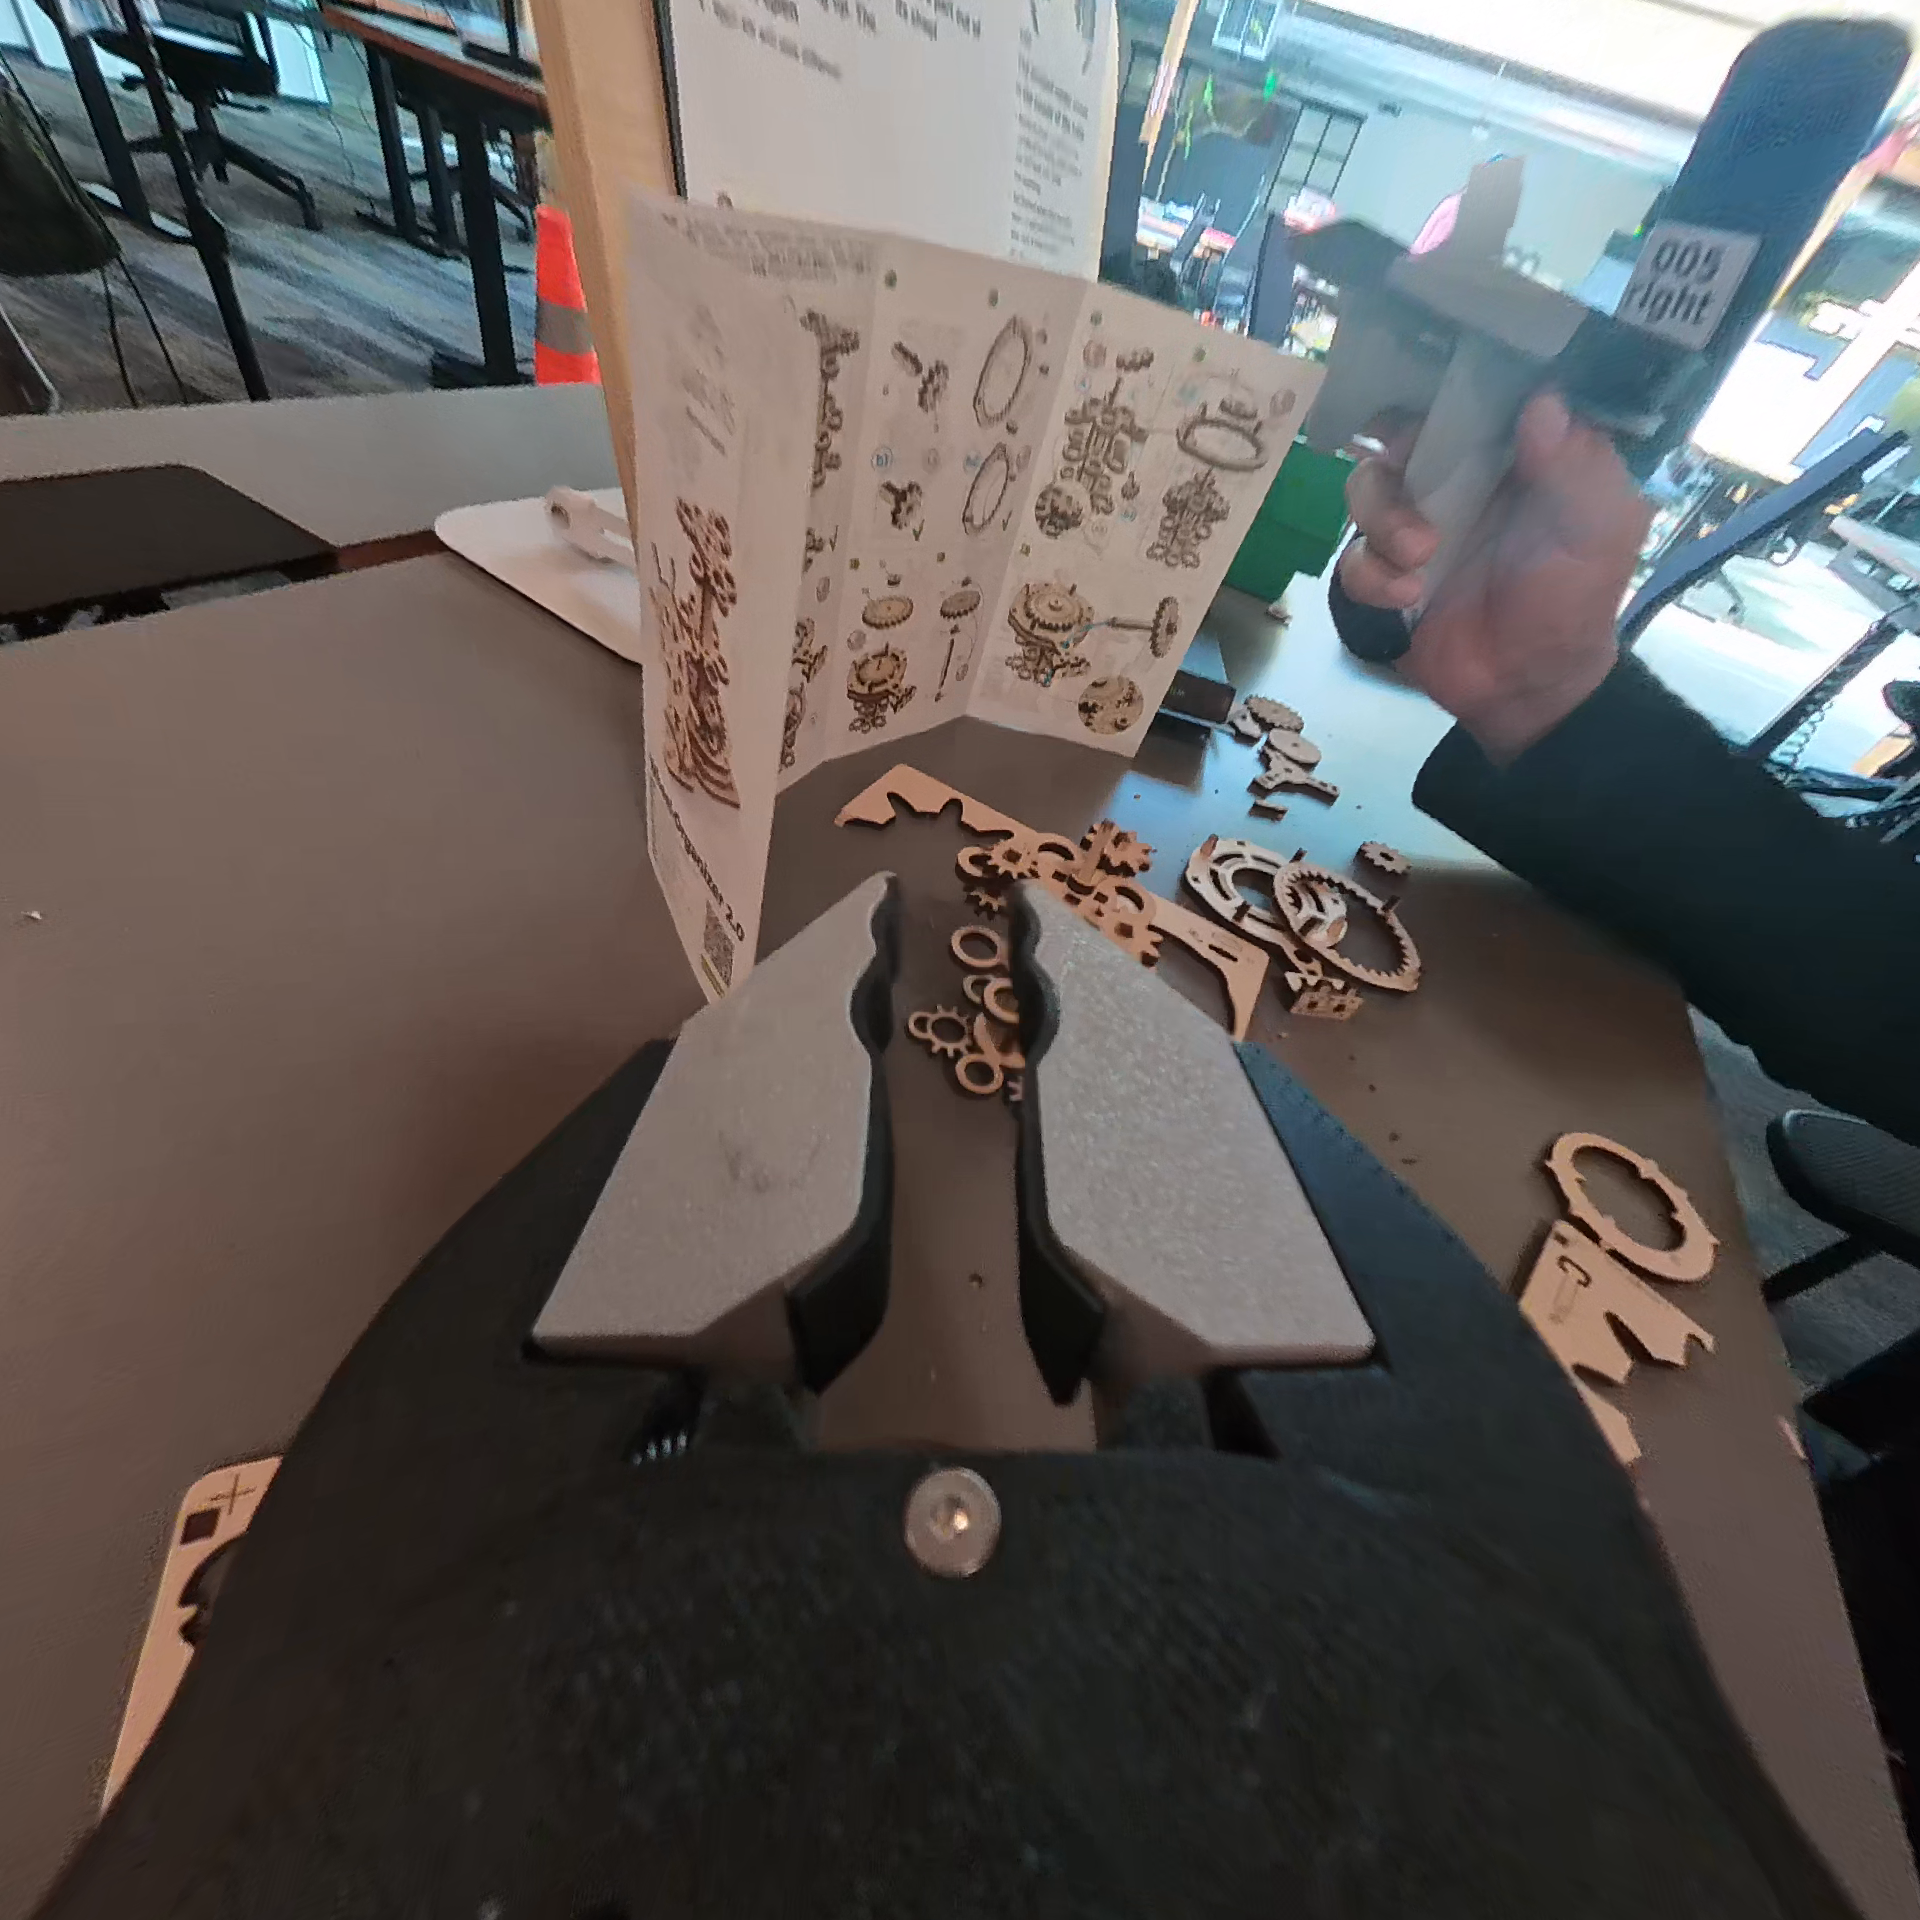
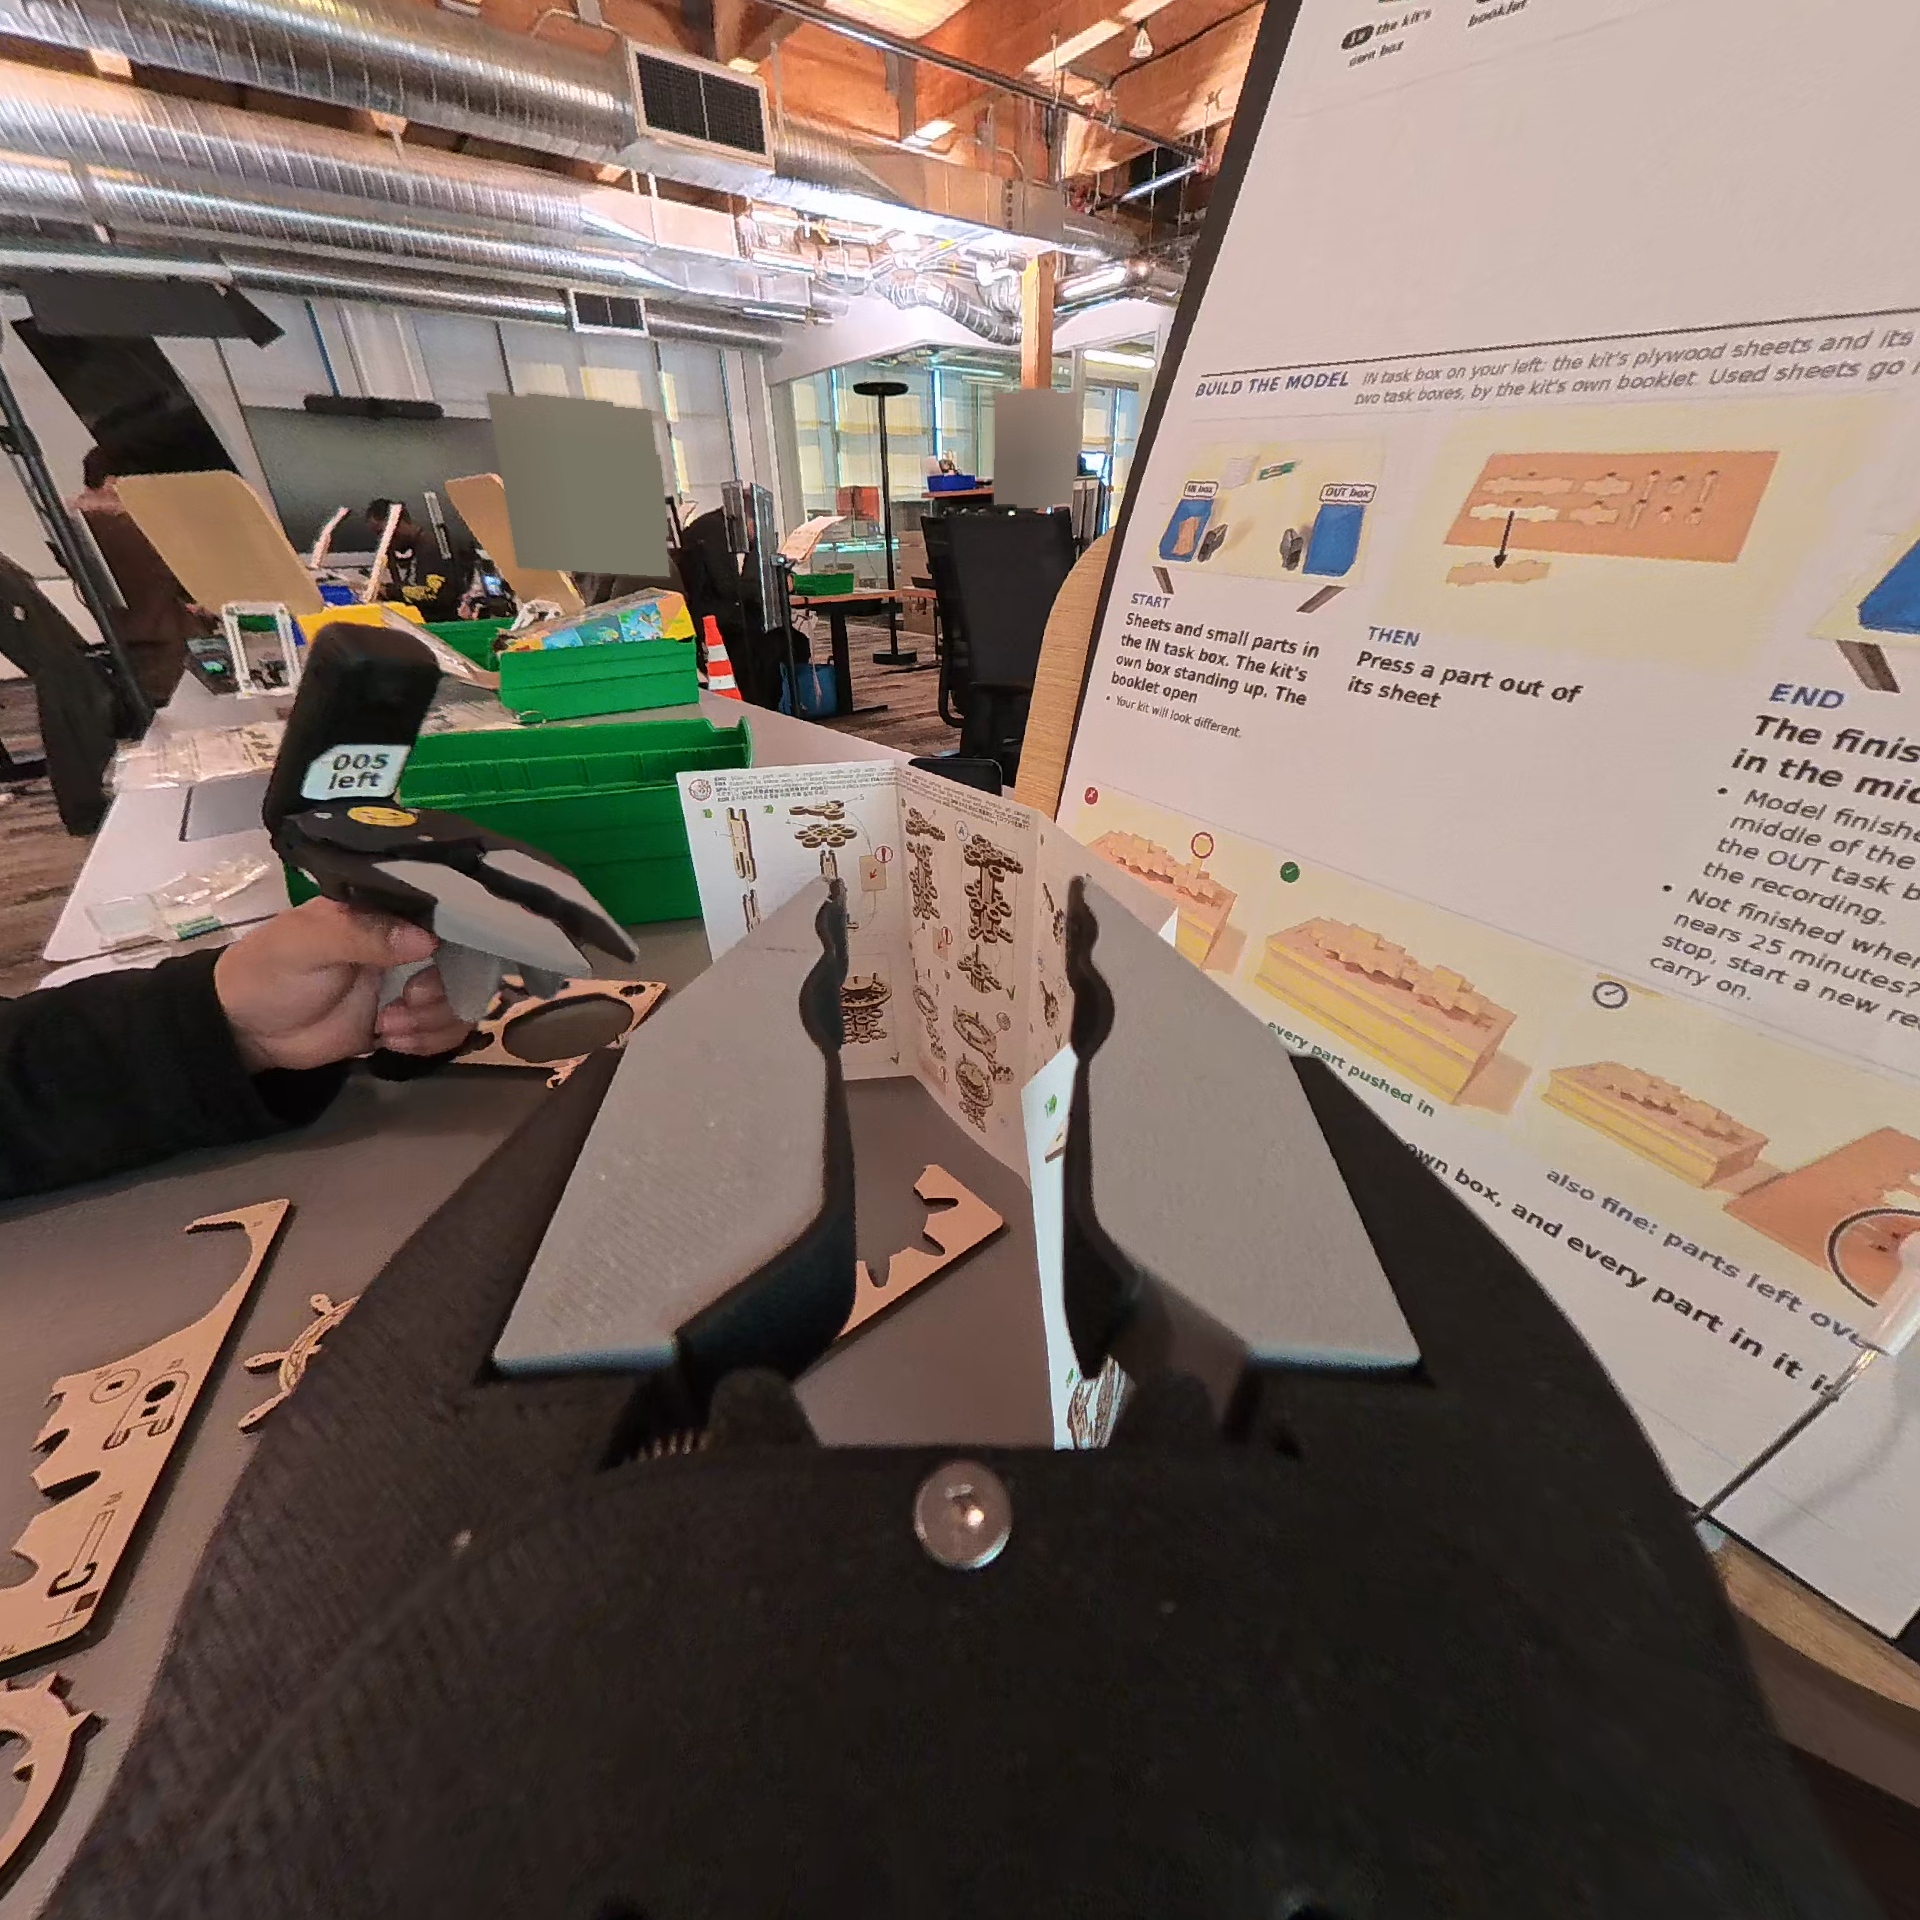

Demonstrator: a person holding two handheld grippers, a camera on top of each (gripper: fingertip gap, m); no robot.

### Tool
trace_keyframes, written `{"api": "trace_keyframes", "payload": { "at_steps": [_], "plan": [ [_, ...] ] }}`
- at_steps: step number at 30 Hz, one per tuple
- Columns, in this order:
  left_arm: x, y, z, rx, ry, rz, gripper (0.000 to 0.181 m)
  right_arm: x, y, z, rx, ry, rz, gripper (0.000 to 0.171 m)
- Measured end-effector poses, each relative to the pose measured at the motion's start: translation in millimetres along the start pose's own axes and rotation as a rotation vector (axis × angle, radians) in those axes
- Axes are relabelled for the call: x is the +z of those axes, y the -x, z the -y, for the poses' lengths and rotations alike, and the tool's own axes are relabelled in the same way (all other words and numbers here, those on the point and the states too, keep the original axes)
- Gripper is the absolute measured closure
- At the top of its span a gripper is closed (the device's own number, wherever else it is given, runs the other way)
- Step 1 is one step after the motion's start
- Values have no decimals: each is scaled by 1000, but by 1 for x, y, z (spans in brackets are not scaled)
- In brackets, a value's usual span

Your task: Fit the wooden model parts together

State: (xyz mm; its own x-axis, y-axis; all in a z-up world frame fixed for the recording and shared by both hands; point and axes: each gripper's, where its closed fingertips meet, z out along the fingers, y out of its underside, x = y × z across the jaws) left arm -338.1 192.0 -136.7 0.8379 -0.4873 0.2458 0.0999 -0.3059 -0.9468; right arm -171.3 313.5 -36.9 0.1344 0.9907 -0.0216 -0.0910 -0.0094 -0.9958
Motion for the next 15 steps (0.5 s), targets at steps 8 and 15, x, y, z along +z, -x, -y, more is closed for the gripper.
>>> {"api": "trace_keyframes", "payload": {
  "at_steps": [8,15],
  "plan": [
    [-10,2,22,-27,-127,0,135,1,-7,3,-40,-29,-63,87],
    [-14,4,19,58,-97,55,181,-2,1,-15,-99,149,-38,171]
  ]
}}
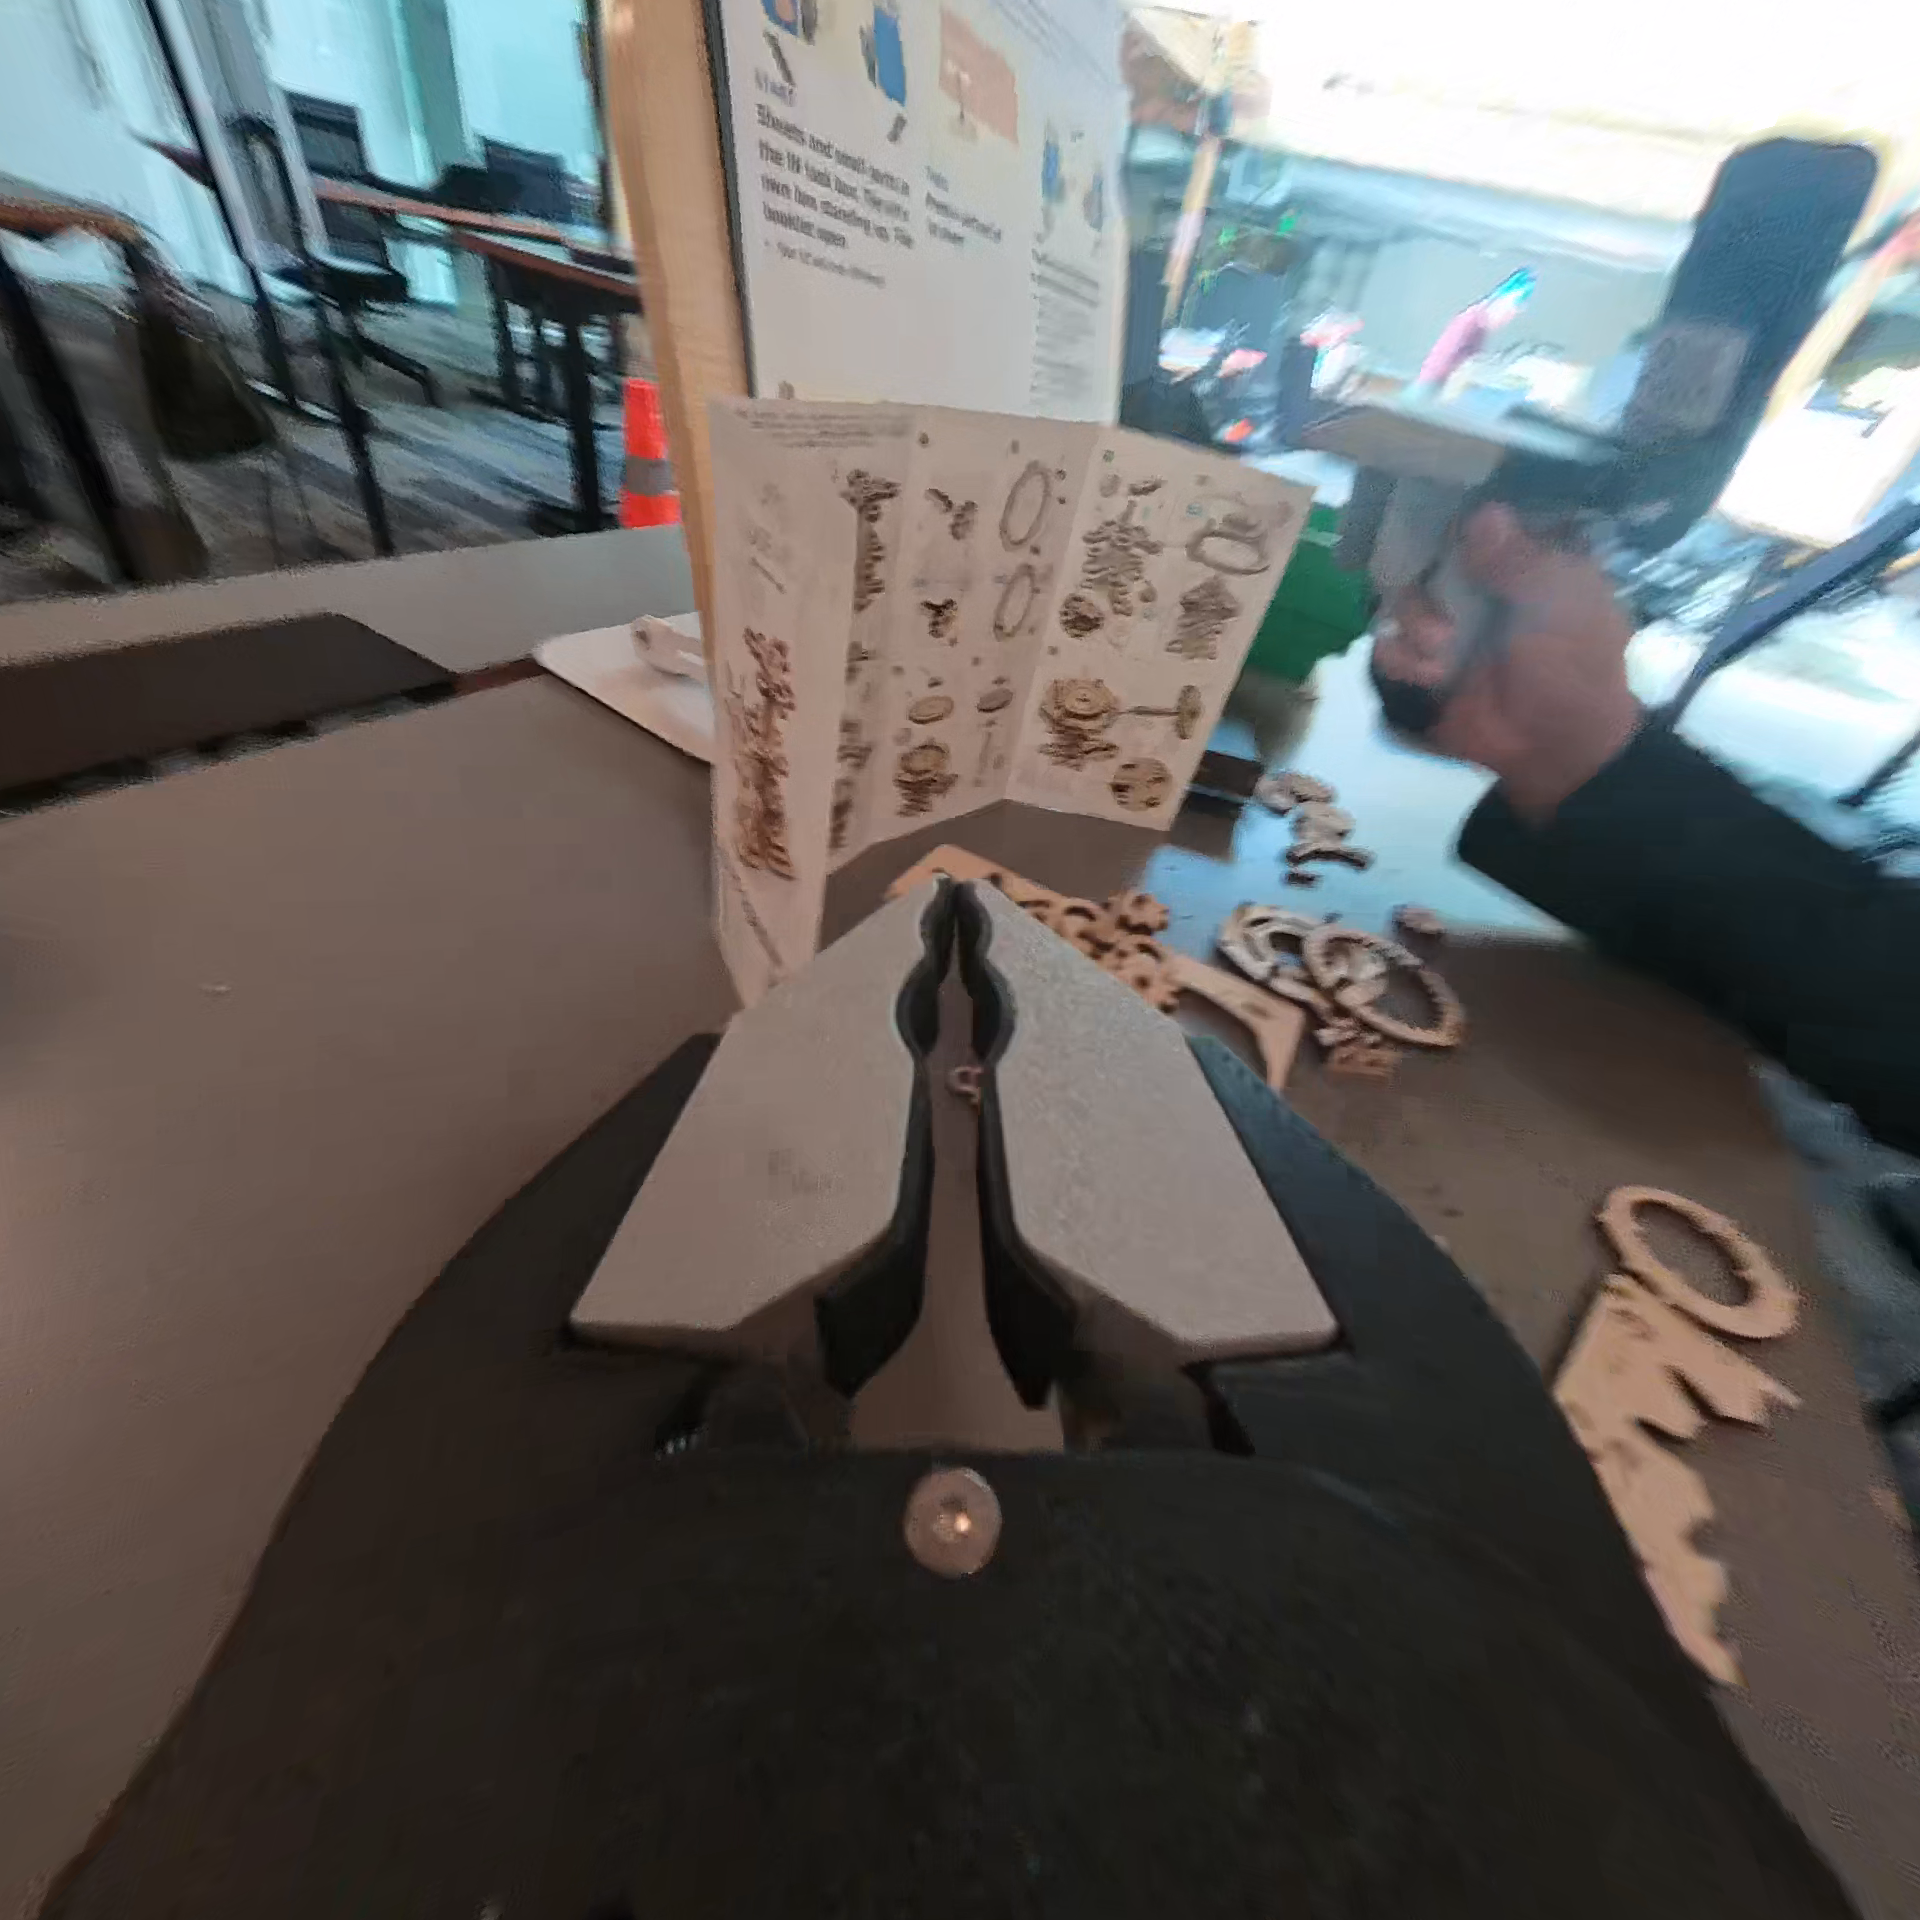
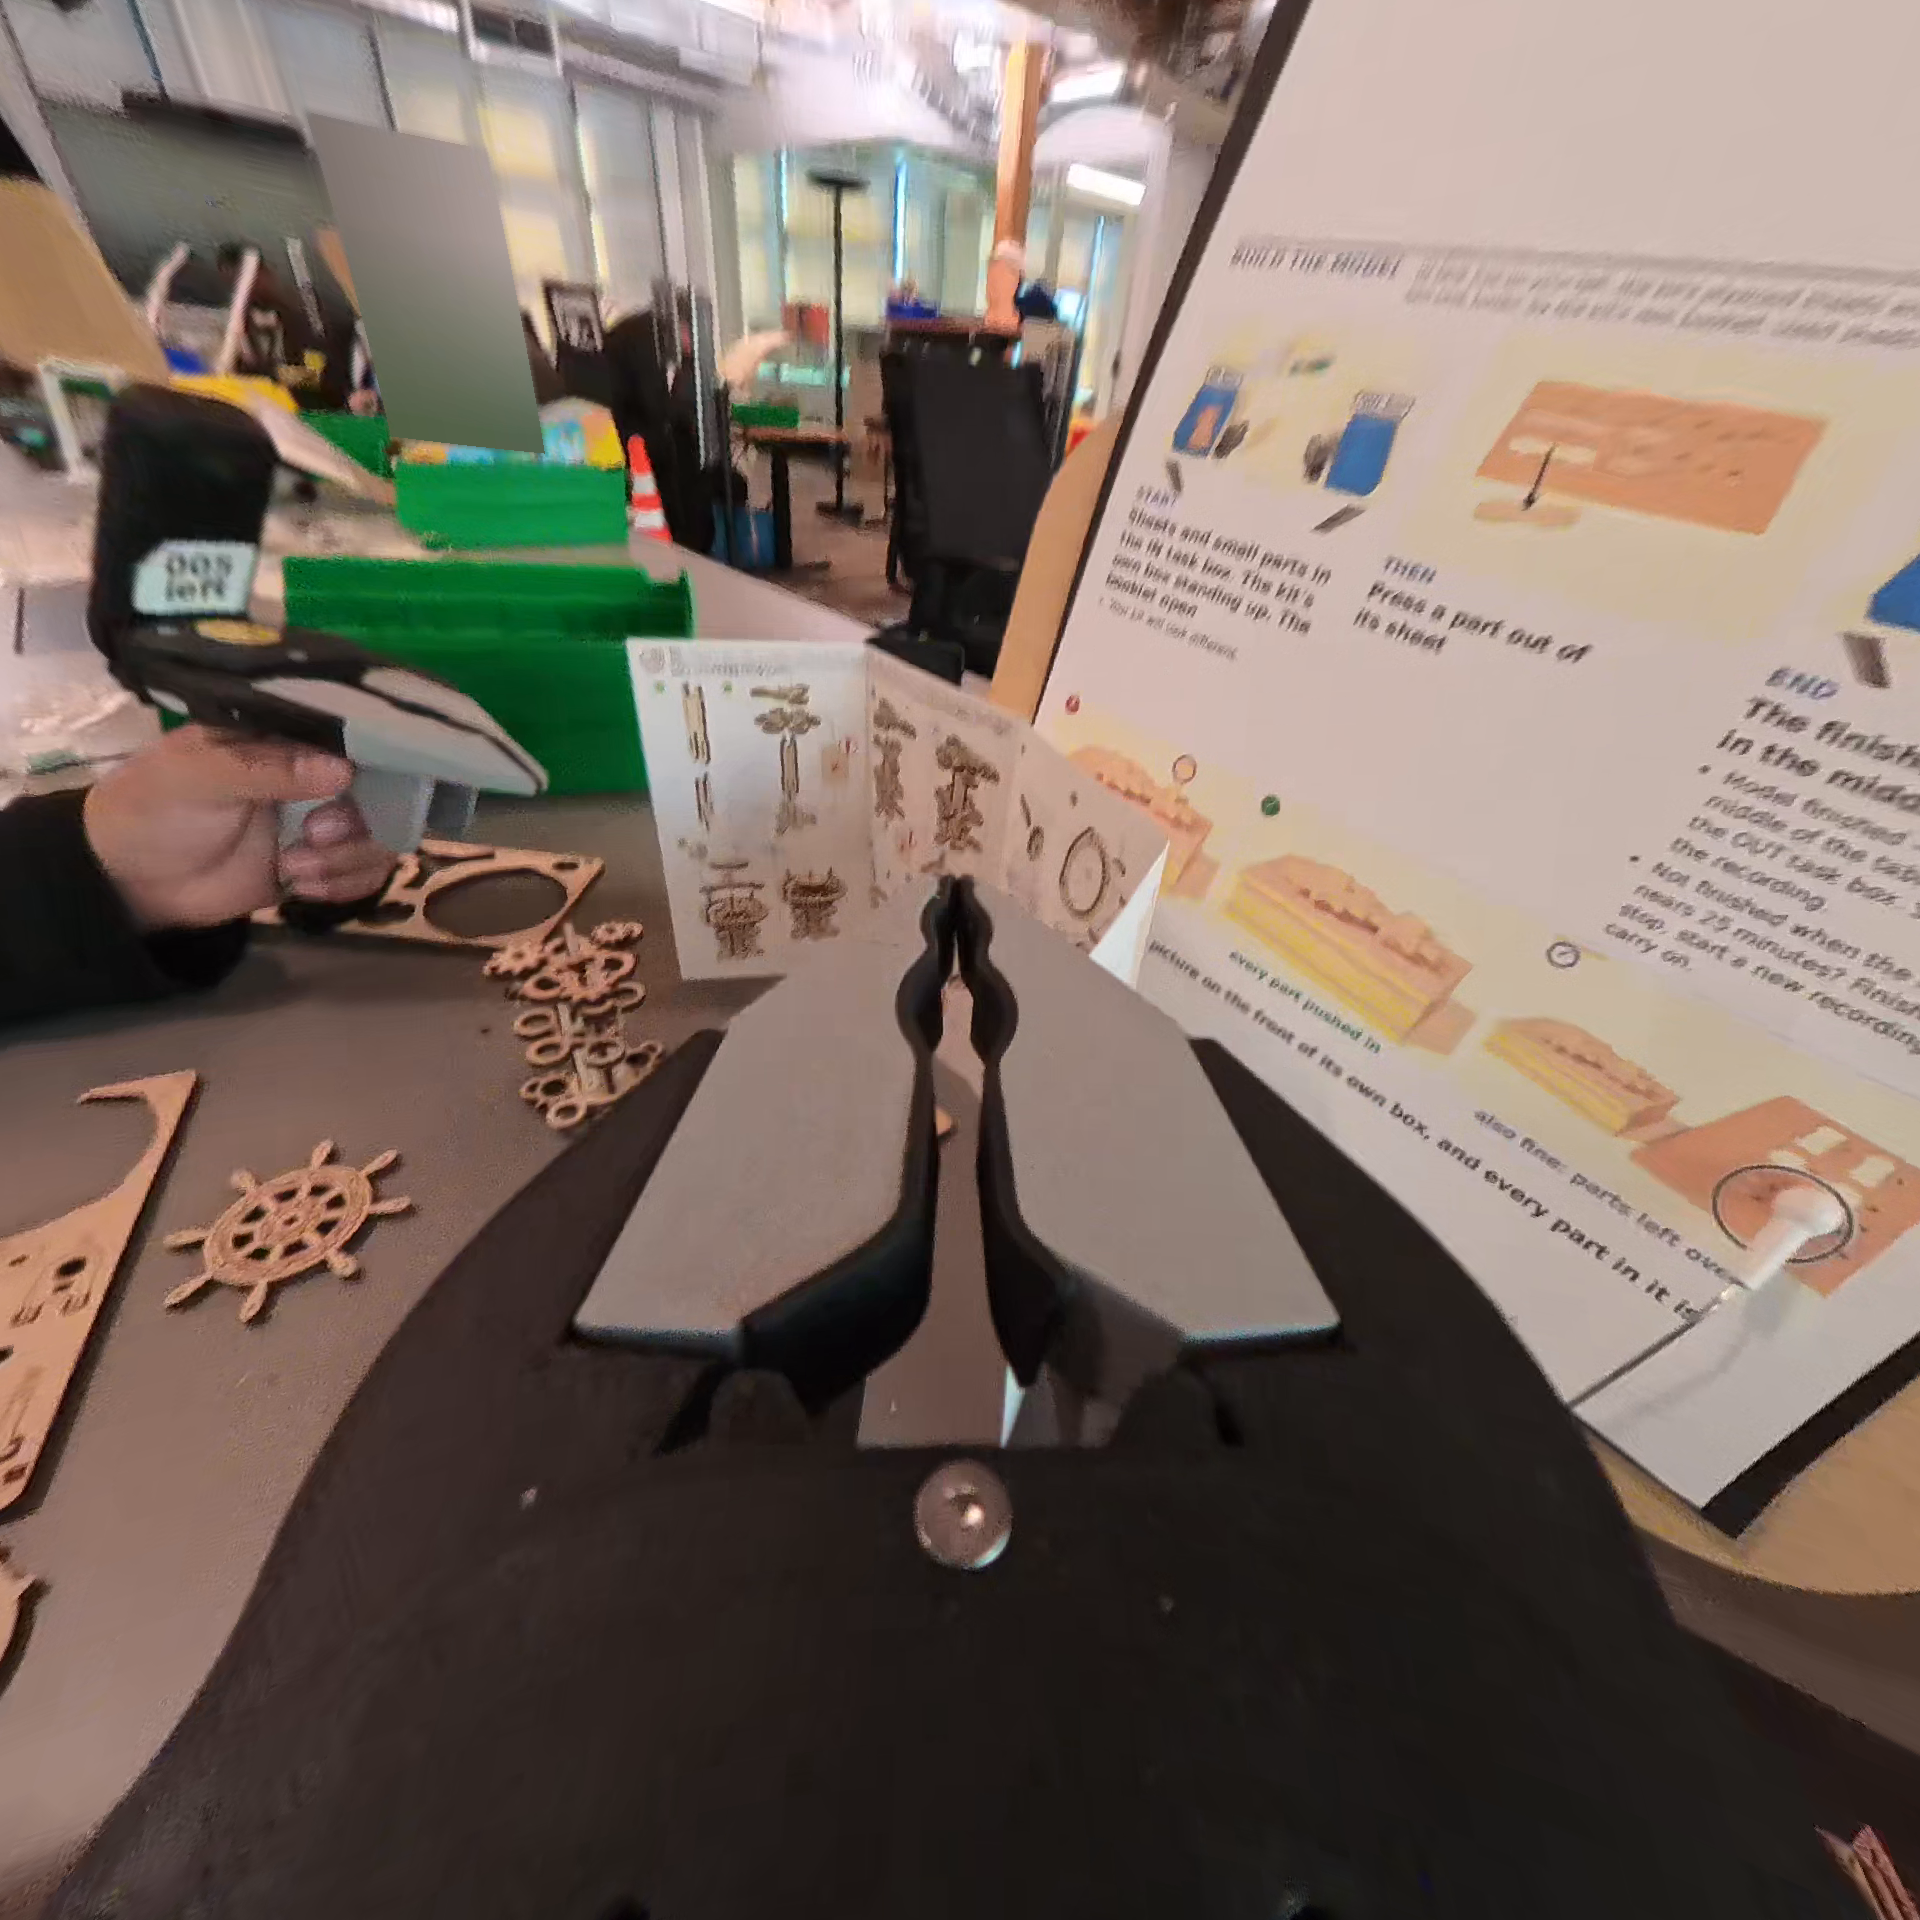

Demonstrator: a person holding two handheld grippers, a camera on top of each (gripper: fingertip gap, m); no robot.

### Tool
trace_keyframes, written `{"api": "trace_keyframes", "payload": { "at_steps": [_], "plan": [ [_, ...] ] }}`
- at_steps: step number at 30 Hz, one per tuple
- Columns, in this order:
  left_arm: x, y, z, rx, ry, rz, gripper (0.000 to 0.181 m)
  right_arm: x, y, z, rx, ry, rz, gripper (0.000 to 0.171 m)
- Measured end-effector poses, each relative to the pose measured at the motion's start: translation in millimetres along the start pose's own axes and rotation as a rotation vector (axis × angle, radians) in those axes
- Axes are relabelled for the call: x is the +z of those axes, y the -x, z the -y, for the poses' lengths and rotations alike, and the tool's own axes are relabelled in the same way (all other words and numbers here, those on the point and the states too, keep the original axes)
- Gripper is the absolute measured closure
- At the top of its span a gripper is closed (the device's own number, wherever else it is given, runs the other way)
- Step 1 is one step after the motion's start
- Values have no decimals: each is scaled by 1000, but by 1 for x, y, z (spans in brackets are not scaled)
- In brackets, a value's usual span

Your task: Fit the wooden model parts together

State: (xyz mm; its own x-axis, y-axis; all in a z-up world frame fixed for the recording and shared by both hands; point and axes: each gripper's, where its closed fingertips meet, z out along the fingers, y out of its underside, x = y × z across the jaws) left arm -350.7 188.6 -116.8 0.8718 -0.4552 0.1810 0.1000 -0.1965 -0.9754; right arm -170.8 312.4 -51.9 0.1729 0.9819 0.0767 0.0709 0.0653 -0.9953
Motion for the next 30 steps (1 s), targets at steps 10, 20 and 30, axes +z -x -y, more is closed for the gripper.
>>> {"api": "trace_keyframes", "payload": {
  "at_steps": [10,20,30],
  "plan": [
    [3,-6,-3,90,14,7,180,-7,-2,11,-28,-95,-27,171],
    [2,0,-4,56,12,17,180,-4,0,7,-49,-73,-31,171],
    [2,0,-4,58,14,17,180,-4,0,7,-44,-75,-28,171]
  ]
}}
